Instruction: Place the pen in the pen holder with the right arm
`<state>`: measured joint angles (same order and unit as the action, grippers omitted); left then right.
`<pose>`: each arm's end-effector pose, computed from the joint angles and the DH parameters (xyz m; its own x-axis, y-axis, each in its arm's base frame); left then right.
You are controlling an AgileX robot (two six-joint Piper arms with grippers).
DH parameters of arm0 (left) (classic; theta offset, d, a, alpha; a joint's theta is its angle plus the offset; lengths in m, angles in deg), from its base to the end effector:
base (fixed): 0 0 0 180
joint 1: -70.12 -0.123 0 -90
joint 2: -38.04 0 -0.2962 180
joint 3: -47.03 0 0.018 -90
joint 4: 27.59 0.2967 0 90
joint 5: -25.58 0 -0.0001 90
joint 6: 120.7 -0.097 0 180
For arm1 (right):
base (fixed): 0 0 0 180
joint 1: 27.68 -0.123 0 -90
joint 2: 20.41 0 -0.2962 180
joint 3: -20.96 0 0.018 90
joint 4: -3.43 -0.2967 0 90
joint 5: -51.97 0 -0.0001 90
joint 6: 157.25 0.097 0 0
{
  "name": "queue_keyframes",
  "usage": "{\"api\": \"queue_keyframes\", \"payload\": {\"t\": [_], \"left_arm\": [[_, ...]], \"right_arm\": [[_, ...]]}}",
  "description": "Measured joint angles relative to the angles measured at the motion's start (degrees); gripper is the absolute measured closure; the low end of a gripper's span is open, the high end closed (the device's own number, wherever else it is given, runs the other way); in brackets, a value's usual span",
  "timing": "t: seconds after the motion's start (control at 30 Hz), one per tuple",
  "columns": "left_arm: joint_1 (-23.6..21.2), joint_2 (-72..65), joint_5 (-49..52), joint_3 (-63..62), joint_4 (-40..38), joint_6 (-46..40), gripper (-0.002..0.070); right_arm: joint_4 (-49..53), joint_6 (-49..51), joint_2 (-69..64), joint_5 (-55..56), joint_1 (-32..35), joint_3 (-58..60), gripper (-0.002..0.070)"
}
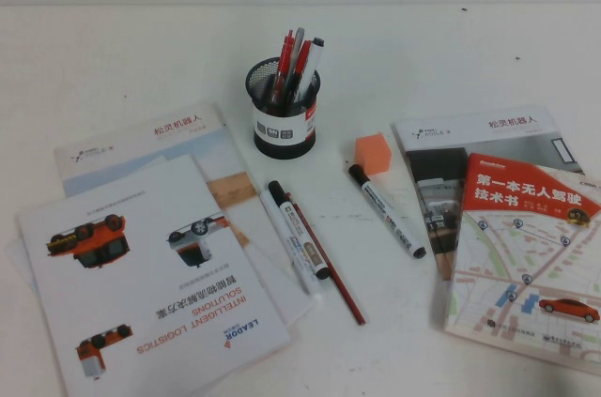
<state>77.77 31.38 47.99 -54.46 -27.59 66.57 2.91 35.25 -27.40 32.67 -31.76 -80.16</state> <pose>0.0915 -0.0123 0.1709 -0.3138 -0.0855 -0.9456 0.0942 0.9882 -0.1206 0.0940 0.0070 0.1729 -0.2710 0.2060 -0.9403 -0.0135 0.9759 0.2177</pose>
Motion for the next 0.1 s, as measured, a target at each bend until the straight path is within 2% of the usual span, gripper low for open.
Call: {"api": "queue_keyframes", "payload": {"t": [0.1], "left_arm": [[0.00,0.00,0.00,0.00,0.00,0.00,0.0678]], "right_arm": [[-0.11,0.00,0.00,0.00,0.00,0.00,0.0695]]}}
